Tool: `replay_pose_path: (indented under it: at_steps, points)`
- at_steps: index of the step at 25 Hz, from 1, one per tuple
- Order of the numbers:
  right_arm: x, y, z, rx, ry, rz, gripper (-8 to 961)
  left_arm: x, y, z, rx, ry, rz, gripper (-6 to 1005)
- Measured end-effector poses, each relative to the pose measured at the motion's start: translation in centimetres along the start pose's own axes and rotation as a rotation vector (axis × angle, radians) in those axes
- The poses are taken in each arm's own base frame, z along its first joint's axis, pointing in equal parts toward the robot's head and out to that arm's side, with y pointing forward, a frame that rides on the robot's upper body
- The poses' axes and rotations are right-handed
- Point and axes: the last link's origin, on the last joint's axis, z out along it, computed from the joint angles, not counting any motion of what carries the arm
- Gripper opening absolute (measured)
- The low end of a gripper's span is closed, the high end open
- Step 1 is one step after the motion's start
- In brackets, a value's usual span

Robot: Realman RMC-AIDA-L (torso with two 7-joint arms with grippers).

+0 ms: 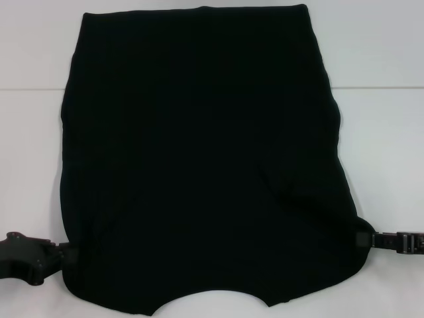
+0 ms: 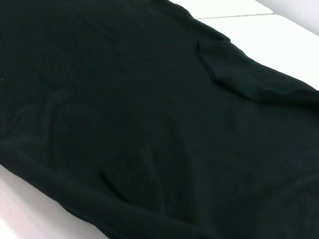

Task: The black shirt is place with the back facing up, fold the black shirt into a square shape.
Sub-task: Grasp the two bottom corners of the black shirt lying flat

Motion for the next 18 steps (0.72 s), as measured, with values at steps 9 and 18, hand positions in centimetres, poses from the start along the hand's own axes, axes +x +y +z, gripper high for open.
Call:
replay_pose_path:
  at_steps: [9, 18]
  points:
    - [0.2, -0.3, -0.3, 0.010, -0.020, 0.013, 195, -0.1, 0.0, -0.1, 0.000, -0.001, -0.001, 82]
    - [2.4, -0.5, -2.4, -0.025, -0.048, 0.016, 32, -0.2, 0.3, -1.5, -0.004, 0.123, -0.076, 82]
